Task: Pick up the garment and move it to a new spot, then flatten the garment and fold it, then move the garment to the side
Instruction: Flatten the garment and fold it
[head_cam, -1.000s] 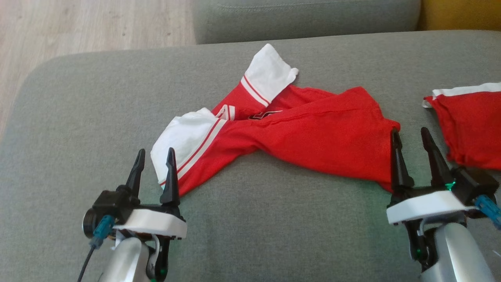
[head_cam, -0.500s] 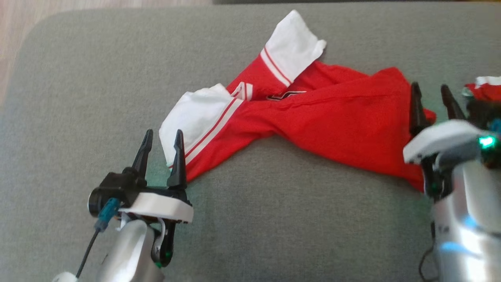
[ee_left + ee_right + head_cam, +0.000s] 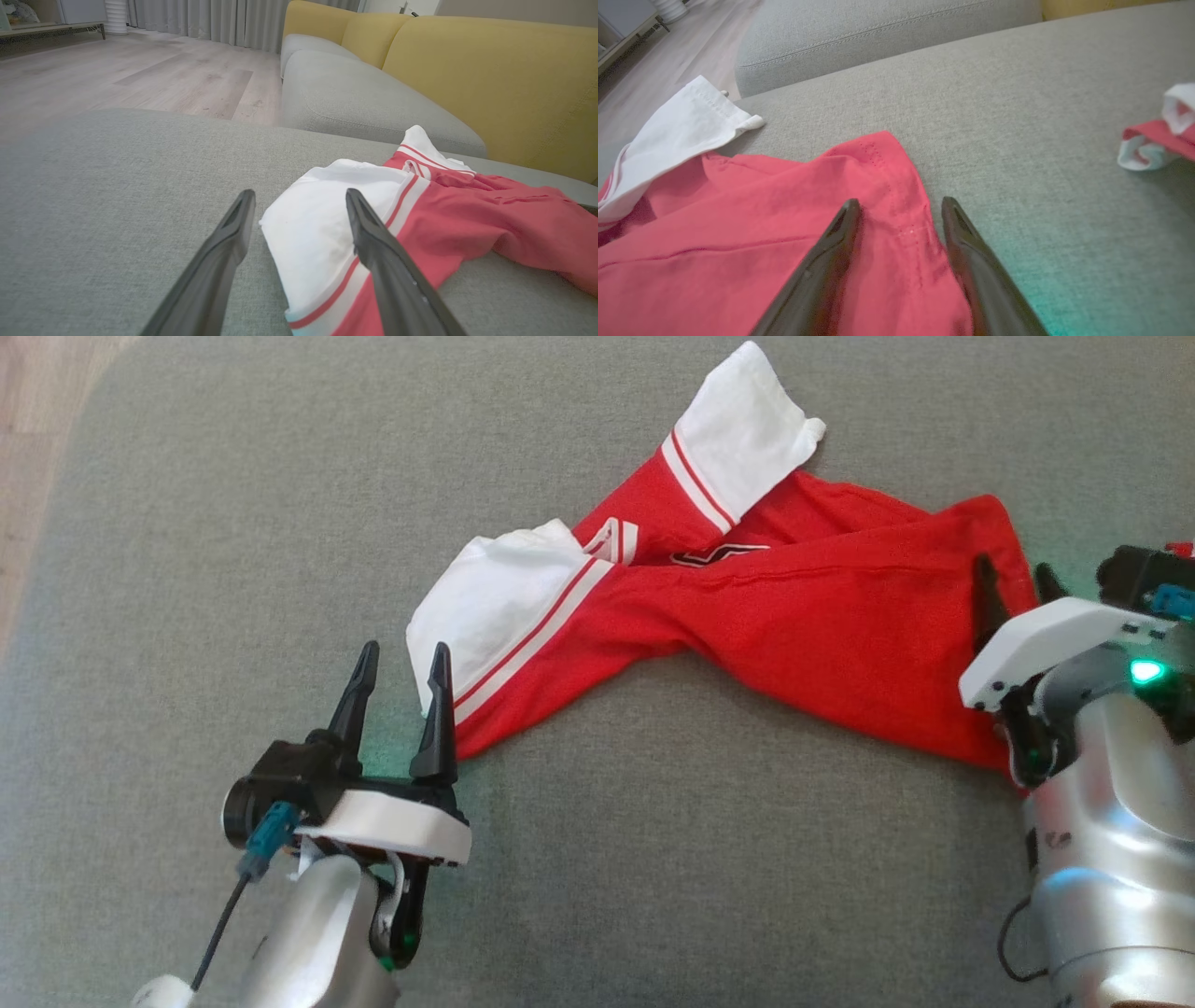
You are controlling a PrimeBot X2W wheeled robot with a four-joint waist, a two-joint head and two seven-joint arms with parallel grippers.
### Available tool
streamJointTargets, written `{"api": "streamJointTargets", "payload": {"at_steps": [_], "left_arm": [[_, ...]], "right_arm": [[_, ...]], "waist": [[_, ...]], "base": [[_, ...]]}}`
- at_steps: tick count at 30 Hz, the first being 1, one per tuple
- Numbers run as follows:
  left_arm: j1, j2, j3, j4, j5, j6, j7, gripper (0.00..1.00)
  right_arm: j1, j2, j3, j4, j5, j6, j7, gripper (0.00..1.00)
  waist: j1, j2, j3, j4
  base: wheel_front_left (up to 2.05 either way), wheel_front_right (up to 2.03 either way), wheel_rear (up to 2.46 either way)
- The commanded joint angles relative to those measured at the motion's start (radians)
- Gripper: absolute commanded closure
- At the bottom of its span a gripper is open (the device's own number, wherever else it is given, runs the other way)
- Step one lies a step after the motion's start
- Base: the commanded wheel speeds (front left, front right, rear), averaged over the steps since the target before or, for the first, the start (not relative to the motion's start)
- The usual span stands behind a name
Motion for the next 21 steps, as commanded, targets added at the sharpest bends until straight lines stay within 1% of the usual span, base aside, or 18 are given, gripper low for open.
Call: {"api": "streamJointTargets", "payload": {"at_steps": [1, 6, 12, 21], "left_arm": [[-0.032, 0.006, 0.023, -0.026, -0.001, 0.008, -0.009, 0.0], [-0.033, 0.006, 0.025, -0.023, 0.002, 0.008, -0.009, 0.0], [-0.021, 0.006, 0.031, -0.016, 0.006, 0.008, -0.009, 0.0], [0.005, 0.006, 0.047, -0.02, 0.004, 0.01, -0.009, 0.0]], "right_arm": [[-0.033, 0.0, 0.033, -0.021, 0.012, 0.007, -0.011, 1.0], [-0.043, 0.001, 0.071, 0.003, 0.069, 0.007, -0.028, 1.0], [-0.036, -0.011, 0.118, -0.012, 0.105, 0.007, -0.087, 1.0], [-0.067, -0.058, 0.143, -0.127, 0.141, 0.007, -0.19, 1.0]], "waist": [[0.0, 0.0, -0.002, -0.003], [0.0, 0.0, -0.005, -0.016], [0.0, 0.0, -0.035, -0.035], [0.0, 0.0, -0.103, -0.065]], "base": [[0.0, 0.0, 0.0], [0.0, 0.0, 0.0], [0.0, 0.0, 0.0], [0.0, 0.0, 0.0]]}}
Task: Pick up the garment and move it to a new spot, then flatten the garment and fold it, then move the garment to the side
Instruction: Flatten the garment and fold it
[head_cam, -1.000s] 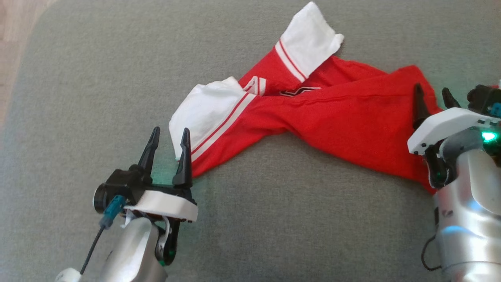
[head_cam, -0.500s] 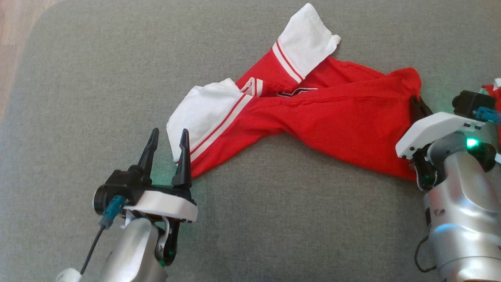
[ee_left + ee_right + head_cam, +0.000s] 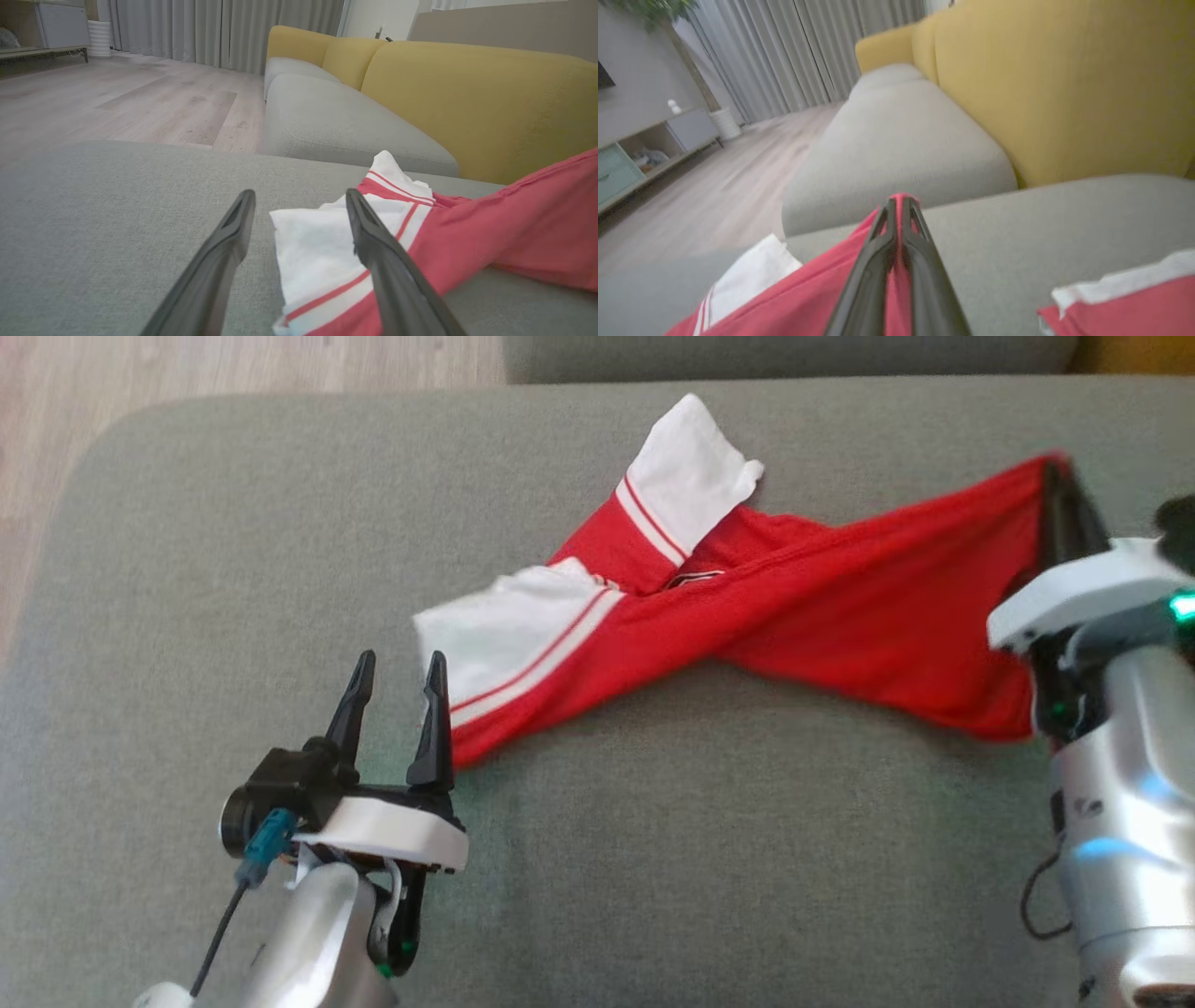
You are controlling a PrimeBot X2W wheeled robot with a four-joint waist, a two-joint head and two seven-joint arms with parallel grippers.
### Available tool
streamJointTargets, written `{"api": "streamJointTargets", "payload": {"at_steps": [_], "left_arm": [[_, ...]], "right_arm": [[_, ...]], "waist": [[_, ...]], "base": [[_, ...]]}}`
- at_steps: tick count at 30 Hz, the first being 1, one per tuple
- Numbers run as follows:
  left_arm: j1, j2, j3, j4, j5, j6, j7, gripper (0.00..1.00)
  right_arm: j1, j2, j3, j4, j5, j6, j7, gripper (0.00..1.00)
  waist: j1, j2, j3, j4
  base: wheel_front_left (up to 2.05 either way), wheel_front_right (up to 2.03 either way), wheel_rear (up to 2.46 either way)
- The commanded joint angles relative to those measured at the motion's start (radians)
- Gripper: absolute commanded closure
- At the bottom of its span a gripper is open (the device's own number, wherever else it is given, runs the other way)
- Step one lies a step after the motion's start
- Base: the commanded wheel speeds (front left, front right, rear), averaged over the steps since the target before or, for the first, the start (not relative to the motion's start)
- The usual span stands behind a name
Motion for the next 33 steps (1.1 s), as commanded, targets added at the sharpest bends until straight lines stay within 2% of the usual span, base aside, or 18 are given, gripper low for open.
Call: {"api": "streamJointTargets", "payload": {"at_steps": [1, 5, 10, 14, 19, 21, 25, 26, 27, 29, 33], "left_arm": [[-0.001, 0.006, 0.041, -0.028, 0.001, 0.011, -0.009, 0.0], [0.016, 0.006, 0.046, -0.03, -0.002, 0.013, -0.009, 0.0], [0.039, 0.006, 0.057, -0.034, -0.005, 0.018, -0.009, 0.0], [0.063, 0.009, 0.077, -0.044, -0.003, 0.022, -0.009, 0.0], [0.08, 0.012, 0.094, -0.052, 0.002, 0.021, -0.009, 0.0], [0.083, 0.012, 0.096, -0.054, 0.004, 0.02, -0.009, 0.0], [0.072, 0.011, 0.089, -0.053, 0.008, 0.015, -0.009, 0.0], [0.068, 0.01, 0.085, -0.051, 0.008, 0.014, -0.009, 0.0], [0.065, 0.01, 0.082, -0.05, 0.008, 0.012, -0.009, 0.0], [0.061, 0.009, 0.077, -0.048, 0.007, 0.01, -0.009, 0.0], [0.055, 0.009, 0.072, -0.043, 0.005, 0.008, -0.009, 0.0]], "right_arm": [[-0.048, -0.011, 0.024, -0.065, 0.006, 0.007, -0.03, 1.0], [0.0, -0.02, 0.054, -0.133, 0.009, 0.007, -0.038, 1.0], [0.151, -0.016, 0.085, -0.239, 0.03, 0.007, 0.021, 1.0], [0.368, -0.005, 0.102, -0.387, 0.063, 0.007, 0.121, 1.0], [0.624, 0.002, 0.126, -0.559, 0.098, 0.007, 0.306, 1.0], [0.693, 0.001, 0.124, -0.606, 0.12, 0.007, 0.381, 1.0], [0.752, -0.023, 0.106, -0.652, 0.057, 0.007, 0.463, 1.0], [0.748, -0.019, 0.098, -0.657, 0.038, 0.007, 0.457, 0.14], [0.739, -0.011, 0.09, -0.662, 0.024, 0.007, 0.446, 0.0], [0.709, 0.006, 0.083, -0.68, 0.004, 0.007, 0.399, 0.0], [0.63, 0.03, 0.09, -0.714, -0.009, 0.007, 0.235, 0.0]], "waist": [[0.0, 0.0, -0.027, -0.014], [0.0, 0.0, -0.067, -0.03], [0.0, 0.0, -0.105, -0.055], [0.0, 0.0, -0.131, -0.096], [0.0, 0.0, -0.149, -0.141], [0.0, 0.0, -0.152, -0.153], [0.0, 0.0, -0.145, -0.154], [0.0, 0.0, -0.143, -0.15], [0.0, 0.0, -0.141, -0.146], [0.0, 0.0, -0.138, -0.138], [0.0, 0.0, -0.134, -0.116]], "base": [[0.0, 0.0, 0.0], [0.0, 0.0, 0.0], [0.0, 0.0, 0.0], [0.0, 0.0, 0.0], [0.0, 0.0, 0.0], [0.0, 0.0, 0.0], [0.0, 0.0, 0.0], [0.0, 0.0, 0.0], [0.0, 0.0, 0.0], [0.0, 0.0, 0.0], [0.0, 0.0, 0.0]]}}
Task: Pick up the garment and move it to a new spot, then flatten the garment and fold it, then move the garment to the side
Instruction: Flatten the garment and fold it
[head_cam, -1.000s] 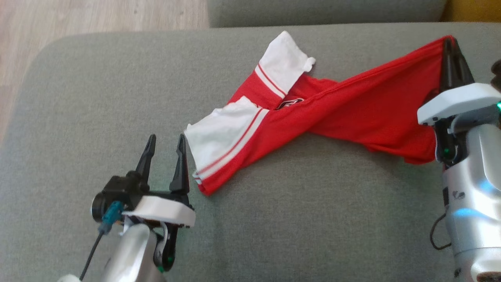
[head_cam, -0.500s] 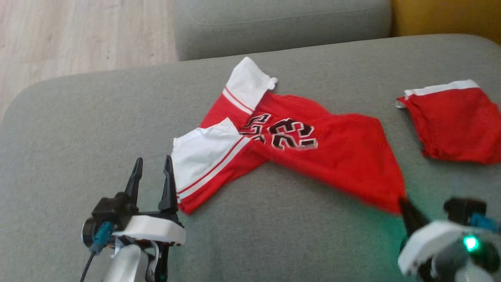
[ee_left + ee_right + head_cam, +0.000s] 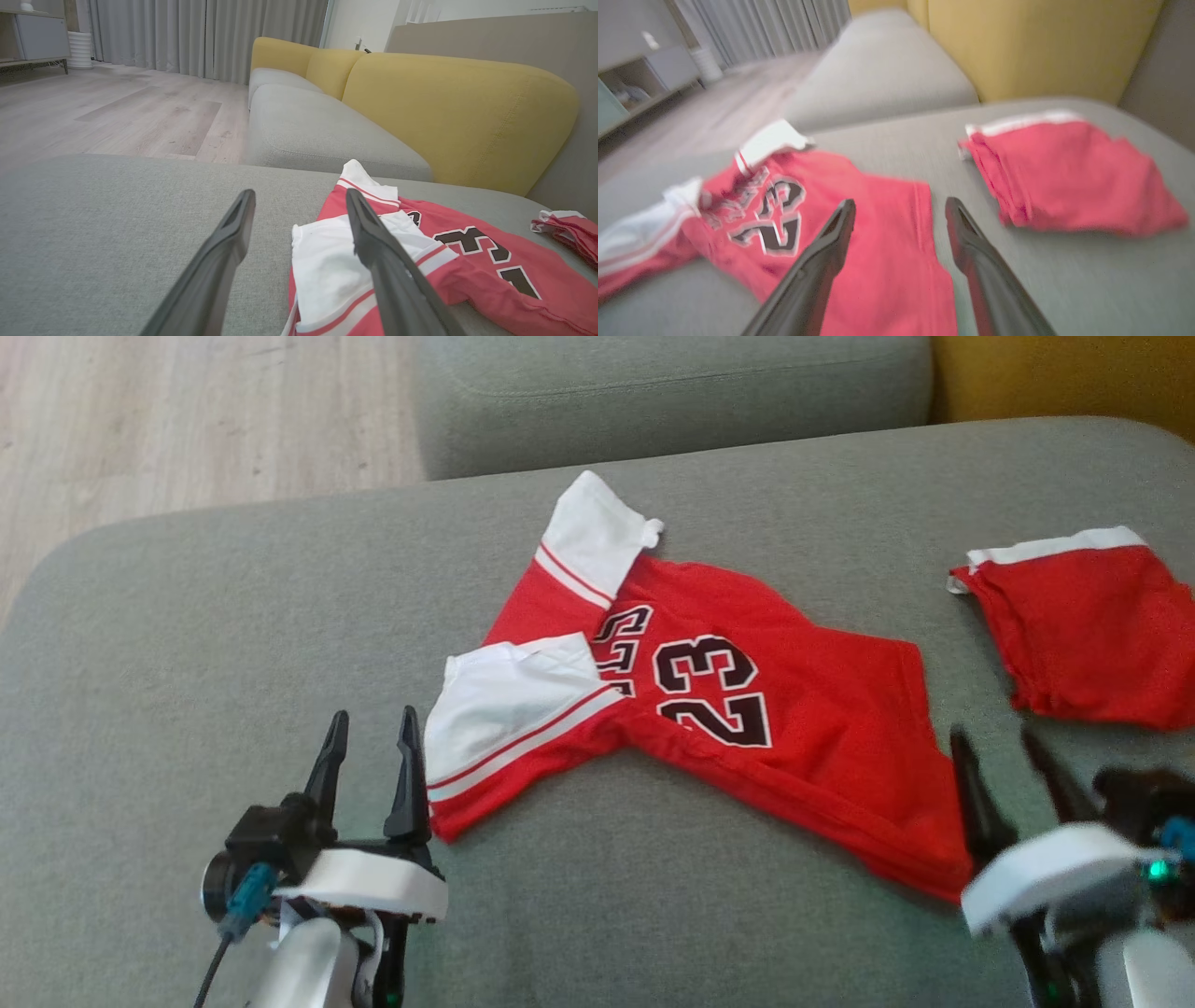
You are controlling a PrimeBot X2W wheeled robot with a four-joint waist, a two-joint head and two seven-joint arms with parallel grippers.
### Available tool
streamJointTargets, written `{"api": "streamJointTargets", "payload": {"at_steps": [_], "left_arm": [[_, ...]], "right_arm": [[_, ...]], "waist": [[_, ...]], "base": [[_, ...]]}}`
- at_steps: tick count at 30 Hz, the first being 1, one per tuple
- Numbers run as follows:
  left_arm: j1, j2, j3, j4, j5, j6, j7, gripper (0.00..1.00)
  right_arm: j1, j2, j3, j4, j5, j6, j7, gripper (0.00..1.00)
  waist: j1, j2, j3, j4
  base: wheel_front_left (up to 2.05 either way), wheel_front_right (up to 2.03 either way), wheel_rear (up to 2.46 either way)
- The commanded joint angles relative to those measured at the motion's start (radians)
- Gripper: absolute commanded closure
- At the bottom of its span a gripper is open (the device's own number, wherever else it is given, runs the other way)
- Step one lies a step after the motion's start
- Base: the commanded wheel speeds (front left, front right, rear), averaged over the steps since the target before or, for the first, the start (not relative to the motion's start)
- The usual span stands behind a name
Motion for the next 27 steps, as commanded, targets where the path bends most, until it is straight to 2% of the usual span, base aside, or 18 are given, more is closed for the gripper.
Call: {"api": "streamJointTargets", "payload": {"at_steps": [1, 7, 15, 20, 27], "left_arm": [[-0.046, 0.007, 0.02, -0.026, 0.005, -0.004, -0.009, 0.0], [-0.049, 0.006, 0.008, -0.025, 0.006, -0.005, -0.009, 0.0], [-0.061, 0.005, -0.012, -0.028, 0.005, -0.004, -0.009, 0.0], [-0.081, 0.005, -0.022, -0.029, 0.001, -0.005, -0.009, 0.0], [-0.11, 0.004, -0.058, -0.028, -0.028, 0.0, -0.009, 0.0]], "right_arm": [[-0.06, -0.004, 0.039, -0.042, 0.002, 0.007, -0.042, 0.0], [-0.134, 0.009, 0.126, 0.014, 0.021, 0.007, -0.223, 0.0], [-0.2, 0.02, 0.185, 0.148, 0.031, 0.007, -0.29, 0.0], [-0.279, 0.016, 0.265, 0.191, 0.073, 0.007, -0.253, 0.0], [-0.41, -0.045, 0.465, 0.286, 0.28, 0.007, -0.095, 0.0]], "waist": [[0.0, -0.0001, 0.003, 0.011], [0.0, -0.0001, 0.014, 0.046], [0.0, -0.0001, 0.067, 0.111], [0.0, -0.0001, 0.112, 0.156], [0.0, -0.0001, 0.152, 0.218]], "base": [[0.0, 0.0, 0.0], [0.0, 0.0, 0.0], [0.0, 0.0, 0.0], [0.0, 0.0, 0.0], [0.0, 0.0, 0.0]]}}
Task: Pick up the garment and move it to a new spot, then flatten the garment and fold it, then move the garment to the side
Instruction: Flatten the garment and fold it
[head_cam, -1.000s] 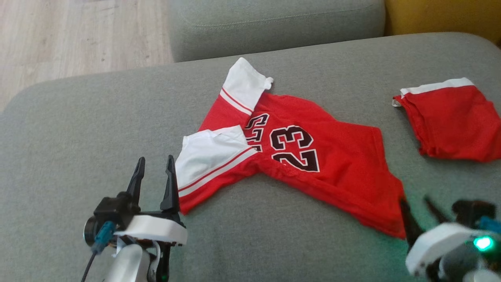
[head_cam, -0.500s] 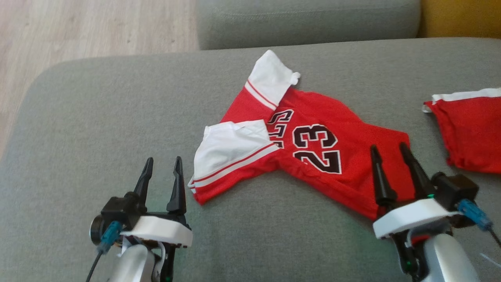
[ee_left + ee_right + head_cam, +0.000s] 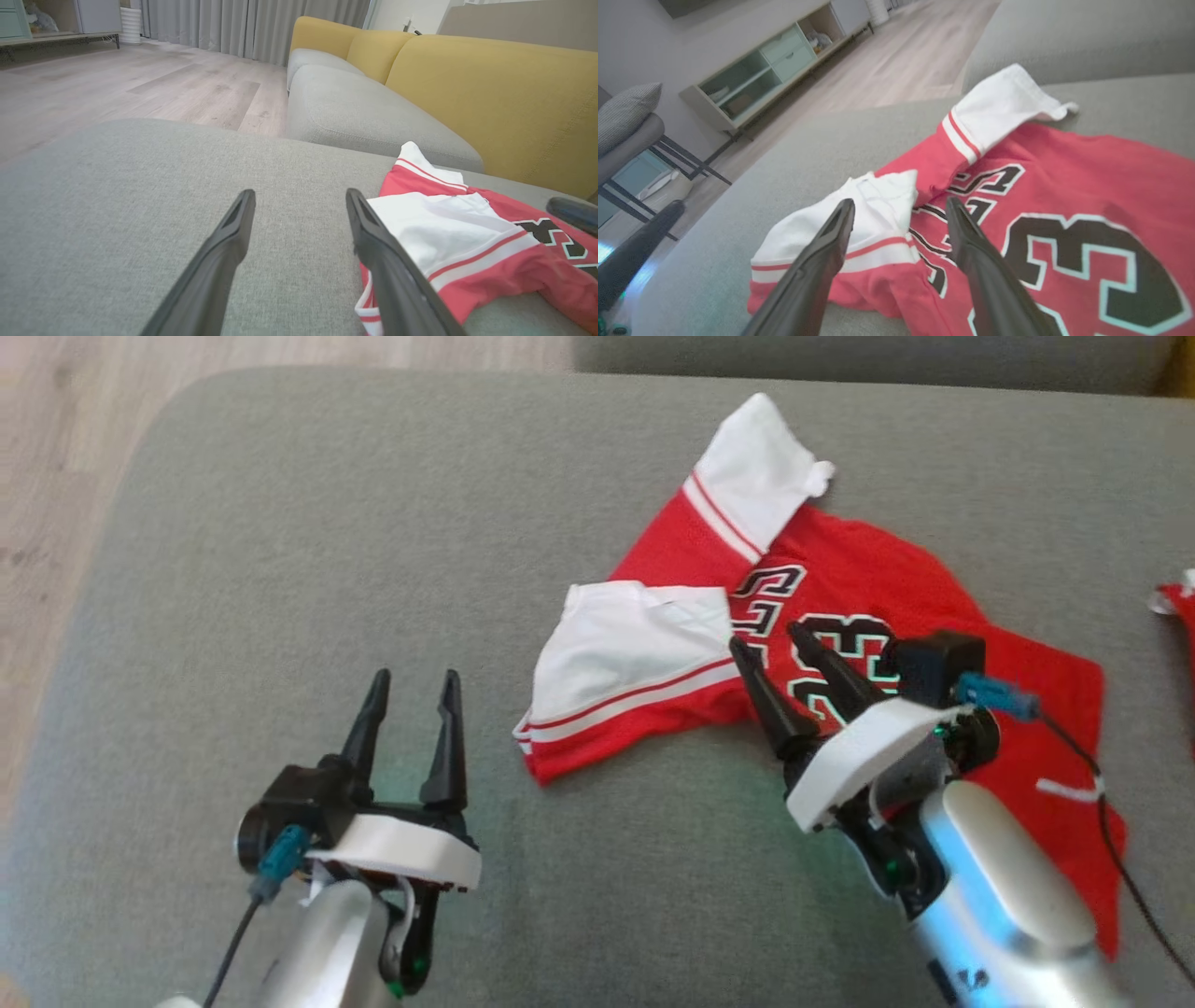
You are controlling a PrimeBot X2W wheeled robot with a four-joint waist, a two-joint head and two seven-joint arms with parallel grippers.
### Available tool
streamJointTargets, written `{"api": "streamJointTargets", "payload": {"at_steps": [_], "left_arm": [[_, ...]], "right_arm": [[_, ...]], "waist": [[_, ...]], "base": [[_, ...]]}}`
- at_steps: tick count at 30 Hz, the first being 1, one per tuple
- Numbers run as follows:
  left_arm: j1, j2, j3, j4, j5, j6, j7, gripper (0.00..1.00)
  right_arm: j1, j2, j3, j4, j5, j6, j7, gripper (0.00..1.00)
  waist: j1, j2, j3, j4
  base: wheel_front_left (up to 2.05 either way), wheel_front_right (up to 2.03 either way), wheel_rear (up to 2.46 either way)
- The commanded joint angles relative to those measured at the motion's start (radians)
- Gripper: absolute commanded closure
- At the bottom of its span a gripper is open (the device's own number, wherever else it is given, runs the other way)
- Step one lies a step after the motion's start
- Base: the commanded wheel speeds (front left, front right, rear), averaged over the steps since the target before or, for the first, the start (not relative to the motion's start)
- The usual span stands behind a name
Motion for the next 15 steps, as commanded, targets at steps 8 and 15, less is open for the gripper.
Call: {"api": "streamJointTargets", "payload": {"at_steps": [8, 15], "left_arm": [[-0.056, 0.006, -0.012, -0.033, -0.034, 0.023, -0.009, 0.0], [-0.058, 0.006, -0.018, -0.03, -0.039, 0.027, -0.009, 0.0]], "right_arm": [[-0.145, -0.066, 0.126, 0.114, 0.143, 0.007, 0.056, 0.0], [-0.199, -0.105, 0.246, 0.157, 0.259, 0.007, 0.061, 1.0]], "waist": [[-0.0001, 0.0, 0.027, 0.065], [-0.0001, 0.0, 0.029, 0.082]], "base": [[0.0, 0.0, 0.0], [0.0, 0.0, 0.0]]}}
